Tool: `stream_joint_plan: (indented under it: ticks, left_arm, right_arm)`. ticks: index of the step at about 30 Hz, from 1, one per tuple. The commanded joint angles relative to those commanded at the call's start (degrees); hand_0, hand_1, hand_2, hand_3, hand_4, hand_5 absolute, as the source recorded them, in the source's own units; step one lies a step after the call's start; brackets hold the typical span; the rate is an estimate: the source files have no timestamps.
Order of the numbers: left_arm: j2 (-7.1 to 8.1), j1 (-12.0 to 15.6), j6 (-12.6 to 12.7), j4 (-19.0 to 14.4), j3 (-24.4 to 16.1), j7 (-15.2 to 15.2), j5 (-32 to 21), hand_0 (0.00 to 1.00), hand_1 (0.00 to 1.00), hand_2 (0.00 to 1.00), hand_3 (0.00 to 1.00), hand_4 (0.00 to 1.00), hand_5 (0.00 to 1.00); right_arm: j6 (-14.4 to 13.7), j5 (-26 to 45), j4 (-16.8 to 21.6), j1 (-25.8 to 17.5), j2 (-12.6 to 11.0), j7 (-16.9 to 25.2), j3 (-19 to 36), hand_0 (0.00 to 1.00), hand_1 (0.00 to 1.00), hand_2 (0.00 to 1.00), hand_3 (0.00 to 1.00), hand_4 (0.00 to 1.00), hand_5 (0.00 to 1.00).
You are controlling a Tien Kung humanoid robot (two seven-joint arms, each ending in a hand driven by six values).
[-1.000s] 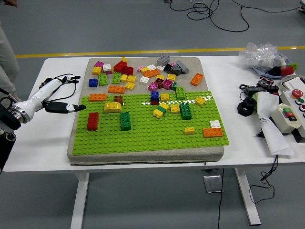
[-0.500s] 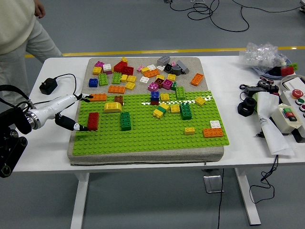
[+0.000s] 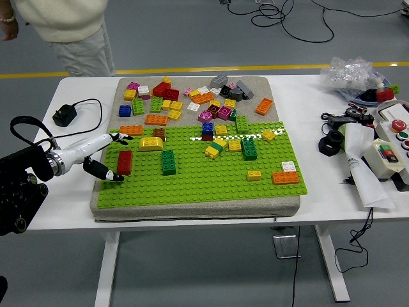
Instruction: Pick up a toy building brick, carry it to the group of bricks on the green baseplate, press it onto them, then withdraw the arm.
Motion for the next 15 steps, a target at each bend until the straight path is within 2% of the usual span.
stream_joint_plan:
  ticks: [15]
  left_arm:
    - [-0.39, -1.7, 0.5, 4.0, 2.5, 0.0, -2.9, 0.998, 0.923, 0.832, 0.909, 0.95, 0.12]
  right_arm:
    - [0.0, 0.0, 0.0, 0.1, 0.1, 0.0, -0.2, 0.8, 0.744, 0.762, 0.726, 0.908, 0.551]
